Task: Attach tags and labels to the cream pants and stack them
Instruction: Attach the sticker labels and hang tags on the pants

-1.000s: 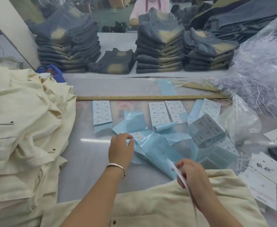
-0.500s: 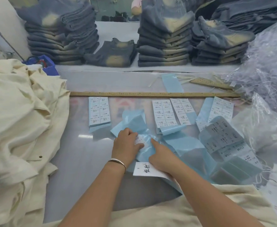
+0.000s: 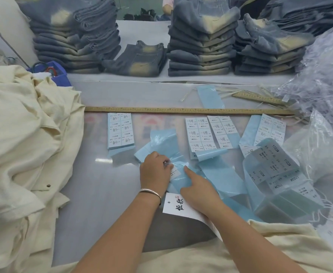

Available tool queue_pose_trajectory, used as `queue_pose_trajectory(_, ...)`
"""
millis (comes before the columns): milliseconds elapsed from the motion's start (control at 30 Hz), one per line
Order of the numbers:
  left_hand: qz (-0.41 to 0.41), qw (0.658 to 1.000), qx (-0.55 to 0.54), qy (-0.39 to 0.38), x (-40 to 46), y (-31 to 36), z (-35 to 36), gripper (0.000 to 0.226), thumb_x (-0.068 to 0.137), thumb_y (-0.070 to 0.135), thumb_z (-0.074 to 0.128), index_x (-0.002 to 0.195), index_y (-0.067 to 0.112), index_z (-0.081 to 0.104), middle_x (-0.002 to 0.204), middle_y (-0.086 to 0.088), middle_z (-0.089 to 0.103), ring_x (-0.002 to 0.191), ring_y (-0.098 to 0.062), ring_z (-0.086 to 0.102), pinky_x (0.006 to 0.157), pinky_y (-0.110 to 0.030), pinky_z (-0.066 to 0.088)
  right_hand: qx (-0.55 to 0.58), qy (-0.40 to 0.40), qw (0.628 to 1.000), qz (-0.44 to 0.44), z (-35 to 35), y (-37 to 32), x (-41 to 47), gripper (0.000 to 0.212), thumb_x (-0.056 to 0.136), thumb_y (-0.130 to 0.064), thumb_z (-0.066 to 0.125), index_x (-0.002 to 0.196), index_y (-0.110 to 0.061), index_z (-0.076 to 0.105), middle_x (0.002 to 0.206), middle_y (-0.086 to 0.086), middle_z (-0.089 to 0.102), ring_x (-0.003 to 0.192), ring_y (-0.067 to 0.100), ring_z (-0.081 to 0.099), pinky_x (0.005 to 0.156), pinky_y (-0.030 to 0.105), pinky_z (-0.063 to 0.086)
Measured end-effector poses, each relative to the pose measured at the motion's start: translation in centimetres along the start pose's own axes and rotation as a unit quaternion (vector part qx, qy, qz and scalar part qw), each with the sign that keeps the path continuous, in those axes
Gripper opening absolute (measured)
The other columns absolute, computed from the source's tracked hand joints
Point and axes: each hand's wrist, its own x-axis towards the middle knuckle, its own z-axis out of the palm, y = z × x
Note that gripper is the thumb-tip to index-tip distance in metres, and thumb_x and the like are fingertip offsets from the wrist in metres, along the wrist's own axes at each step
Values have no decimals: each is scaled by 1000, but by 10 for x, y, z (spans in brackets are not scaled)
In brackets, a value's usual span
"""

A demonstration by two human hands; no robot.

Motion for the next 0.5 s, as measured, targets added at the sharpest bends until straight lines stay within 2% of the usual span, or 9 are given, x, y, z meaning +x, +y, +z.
queue_pose_trajectory(100, 9, 999, 30, 17, -1, -2, 1, 11, 87, 26, 66, 91, 17, 72, 94, 1, 62, 96, -19, 55, 83, -36, 42, 2, 2, 1000, 3, 1, 1, 0, 74, 84, -21, 45, 151, -37, 18, 136, 0, 53, 122, 23, 48, 87, 29, 38)
queue_pose_trajectory(200, 11, 999, 11, 35, -4, -5, 1, 9, 87, 24, 66, 88, 18, 73, 89, 1, 63, 91, -19, 57, 75, -35, 46, -4, 3, 1000, 3, 1, 1, 1, 73, 86, -21, 44, 152, -37, 18, 141, 0, 49, 126, 24, 45, 92, 30, 38)
queue_pose_trajectory(300, -3, 998, -47, 41, -7, -8, -5, 3, 83, 22, 70, 80, 23, 71, 86, 7, 63, 83, -13, 59, 69, -32, 48, -1, 3, 1000, 4, 2, 2, 4, 73, 86, -21, 45, 152, -37, 18, 137, 0, 51, 124, 23, 45, 85, 28, 36)
queue_pose_trajectory(367, -6, 995, -94, 40, -9, -13, -10, 12, 81, 16, 71, 76, 26, 68, 84, 9, 64, 79, -9, 59, 70, -29, 48, 14, 2, 1000, 9, 2, 2, 5, 75, 84, -19, 45, 151, -40, 17, 129, 0, 55, 117, 21, 49, 79, 26, 35)
queue_pose_trajectory(500, -42, 974, -219, 29, -14, -17, -24, 20, 84, 6, 68, 76, 24, 65, 82, 12, 67, 81, -6, 62, 73, -19, 47, 11, 7, 1000, 10, 3, 1, 6, 74, 85, -20, 44, 151, -39, 17, 133, 1, 54, 121, 24, 48, 86, 30, 39)
